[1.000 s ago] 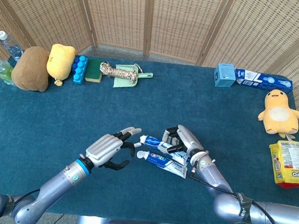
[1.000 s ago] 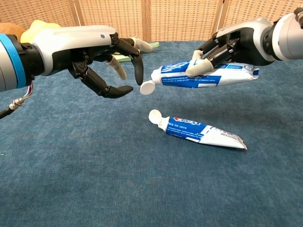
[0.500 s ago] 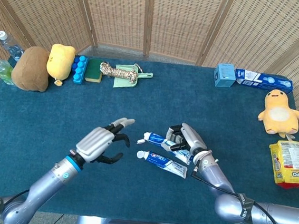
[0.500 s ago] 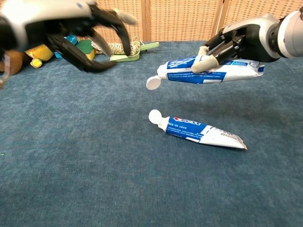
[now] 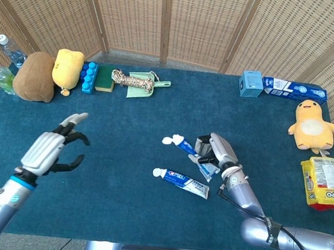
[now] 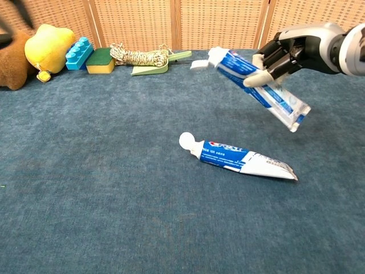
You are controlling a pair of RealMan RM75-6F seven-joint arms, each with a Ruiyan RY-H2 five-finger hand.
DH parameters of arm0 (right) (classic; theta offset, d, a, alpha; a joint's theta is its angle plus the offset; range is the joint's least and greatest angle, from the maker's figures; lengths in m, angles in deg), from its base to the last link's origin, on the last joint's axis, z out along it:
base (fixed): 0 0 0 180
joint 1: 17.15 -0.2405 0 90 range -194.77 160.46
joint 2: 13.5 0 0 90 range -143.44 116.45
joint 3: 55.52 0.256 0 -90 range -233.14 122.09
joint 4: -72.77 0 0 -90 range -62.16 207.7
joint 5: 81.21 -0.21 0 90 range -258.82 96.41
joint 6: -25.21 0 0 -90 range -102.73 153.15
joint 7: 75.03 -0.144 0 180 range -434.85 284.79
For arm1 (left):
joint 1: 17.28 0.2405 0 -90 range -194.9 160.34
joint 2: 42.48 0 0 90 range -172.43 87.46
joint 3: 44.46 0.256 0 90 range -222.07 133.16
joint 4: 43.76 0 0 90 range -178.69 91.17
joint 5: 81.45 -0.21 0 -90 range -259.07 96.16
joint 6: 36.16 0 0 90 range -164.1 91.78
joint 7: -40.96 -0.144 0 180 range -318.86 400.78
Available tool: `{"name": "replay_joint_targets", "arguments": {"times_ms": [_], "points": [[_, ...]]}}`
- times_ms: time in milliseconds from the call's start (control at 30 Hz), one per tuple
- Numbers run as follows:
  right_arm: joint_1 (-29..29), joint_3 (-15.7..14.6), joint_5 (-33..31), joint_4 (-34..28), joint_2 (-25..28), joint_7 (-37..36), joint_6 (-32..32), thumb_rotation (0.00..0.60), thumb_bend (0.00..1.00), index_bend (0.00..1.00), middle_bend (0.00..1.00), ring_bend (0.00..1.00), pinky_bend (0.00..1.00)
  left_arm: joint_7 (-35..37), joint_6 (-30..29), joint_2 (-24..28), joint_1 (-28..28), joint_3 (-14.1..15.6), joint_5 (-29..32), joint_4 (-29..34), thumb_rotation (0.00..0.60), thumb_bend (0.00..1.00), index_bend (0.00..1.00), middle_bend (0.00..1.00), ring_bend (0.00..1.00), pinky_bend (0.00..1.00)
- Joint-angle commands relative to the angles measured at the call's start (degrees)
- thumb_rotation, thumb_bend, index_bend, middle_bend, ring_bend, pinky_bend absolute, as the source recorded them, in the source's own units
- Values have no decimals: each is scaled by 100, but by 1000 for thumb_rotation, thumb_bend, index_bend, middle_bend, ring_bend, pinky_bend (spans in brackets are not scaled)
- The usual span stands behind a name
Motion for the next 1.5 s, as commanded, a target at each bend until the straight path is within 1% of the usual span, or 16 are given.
{"name": "replay_joint_targets", "arguments": {"times_ms": [33, 200, 300, 400, 467, 567, 667, 833, 933, 1033, 1067, 1133, 1167, 1267, 1367, 1500], "points": [[226, -88, 561, 408, -174, -141, -12, 600, 472, 637, 561, 481, 315, 264, -189, 202, 297, 154, -99, -74, 600, 381, 391, 19, 0, 250], [371, -211, 1212, 856, -287, -80, 24, 600, 426, 522, 471, 369, 267, 589, -421, 366, 653, 218, -100, -228, 600, 381, 383, 17, 0, 240], [419, -233, 1351, 992, -321, -25, 18, 579, 372, 401, 392, 286, 255, 712, -500, 416, 788, 224, -111, -296, 600, 381, 381, 15, 0, 229], [436, -274, 1449, 1087, -304, 137, -44, 475, 306, 301, 325, 221, 244, 839, -565, 477, 929, 219, -97, -364, 600, 380, 373, 13, 0, 228], [448, -272, 1455, 1091, -279, 184, -94, 388, 261, 230, 283, 185, 239, 883, -576, 499, 978, 208, -109, -387, 600, 380, 368, 12, 0, 212], [480, -271, 1470, 1109, -245, 304, -106, 299, 220, 179, 239, 143, 232, 953, -597, 524, 1055, 176, -118, -424, 600, 381, 354, 11, 0, 192], [521, -266, 1479, 1094, -203, 386, -105, 247, 191, 149, 211, 110, 228, 972, -594, 530, 1099, 145, -138, -444, 600, 381, 343, 9, 0, 214], [647, -249, 1557, 980, -103, 429, -10, 234, 178, 149, 202, 96, 228, 911, -601, 517, 1169, 120, -181, -468, 600, 380, 335, 10, 0, 224], [783, -235, 1683, 848, -12, 388, 155, 241, 173, 152, 208, 101, 229, 842, -637, 502, 1237, 139, -226, -482, 600, 380, 316, 15, 0, 208], [982, -250, 1896, 682, 92, 335, 448, 244, 166, 163, 219, 116, 233, 856, -714, 493, 1348, 198, -340, -497, 600, 381, 298, 18, 0, 192], [1080, -256, 2007, 608, 138, 320, 607, 257, 166, 170, 222, 122, 234, 862, -758, 495, 1406, 228, -398, -512, 600, 381, 292, 20, 0, 192], [1298, -277, 2249, 434, 230, 292, 982, 309, 164, 186, 227, 131, 236, 837, -893, 483, 1538, 298, -550, -576, 600, 381, 287, 29, 0, 196], [1405, -280, 2379, 355, 254, 279, 1179, 367, 164, 197, 228, 132, 237, 814, -961, 453, 1603, 327, -617, -623, 600, 380, 286, 37, 0, 190], [1616, -346, 2651, 235, 306, 396, 1557, 499, 168, 226, 232, 132, 240, 769, -1041, 349, 1712, 401, -772, -783, 600, 379, 286, 54, 0, 187], [1879, -496, 2992, 138, 380, 708, 2037, 567, 199, 255, 254, 137, 240, 649, -1172, 217, 1857, 470, -874, -975, 600, 380, 282, 74, 0, 179], [2165, -690, 3416, 99, 405, 974, 2477, 586, 211, 300, 285, 149, 239, 486, -1387, 18, 2056, 568, -1067, -1214, 600, 381, 278, 90, 4, 181]]}}
